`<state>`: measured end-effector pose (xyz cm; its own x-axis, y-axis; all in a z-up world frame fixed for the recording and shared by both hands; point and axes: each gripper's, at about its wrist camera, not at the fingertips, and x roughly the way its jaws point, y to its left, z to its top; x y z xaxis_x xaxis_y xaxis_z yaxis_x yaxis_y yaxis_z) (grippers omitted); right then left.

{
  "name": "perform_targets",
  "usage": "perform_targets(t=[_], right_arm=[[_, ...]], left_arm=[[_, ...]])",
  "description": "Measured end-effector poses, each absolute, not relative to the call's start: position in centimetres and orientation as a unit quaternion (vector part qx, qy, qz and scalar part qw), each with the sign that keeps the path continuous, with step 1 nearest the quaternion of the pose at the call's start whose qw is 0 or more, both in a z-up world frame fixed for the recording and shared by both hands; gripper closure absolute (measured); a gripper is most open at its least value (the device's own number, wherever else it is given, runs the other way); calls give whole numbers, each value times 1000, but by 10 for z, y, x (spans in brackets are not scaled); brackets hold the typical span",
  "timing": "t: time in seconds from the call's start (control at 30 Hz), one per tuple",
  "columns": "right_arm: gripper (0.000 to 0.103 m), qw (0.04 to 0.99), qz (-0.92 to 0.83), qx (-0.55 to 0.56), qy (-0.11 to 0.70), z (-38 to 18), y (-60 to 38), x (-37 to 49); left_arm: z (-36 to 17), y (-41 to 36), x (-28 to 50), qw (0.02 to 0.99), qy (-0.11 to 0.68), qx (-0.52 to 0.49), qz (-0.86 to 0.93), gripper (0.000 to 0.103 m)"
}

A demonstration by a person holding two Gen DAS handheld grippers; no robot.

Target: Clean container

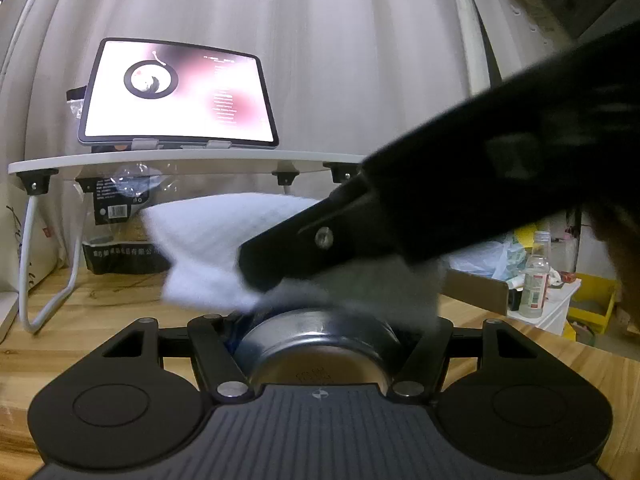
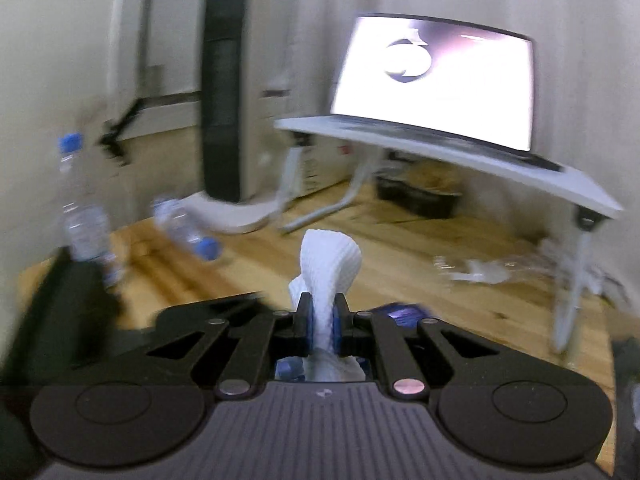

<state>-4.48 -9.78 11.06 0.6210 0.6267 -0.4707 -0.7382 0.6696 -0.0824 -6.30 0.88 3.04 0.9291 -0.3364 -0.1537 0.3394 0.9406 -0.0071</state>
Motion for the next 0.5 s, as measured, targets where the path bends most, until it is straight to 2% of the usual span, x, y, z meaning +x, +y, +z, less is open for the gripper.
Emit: perform_targets(t=[0.23,0.4,0.5], right_arm=[[91,902,349,-179,179,110,-89,-36],[88,922,304,-161,178,110,-107,-9],[88,912,336,-122,200,111,-117,-14]], left_arm=[[31,6,-68,982,64,20,-178,36],[30,7,-68,981,65,13,-183,36],[31,10,-64,982,72,1,-176,36]])
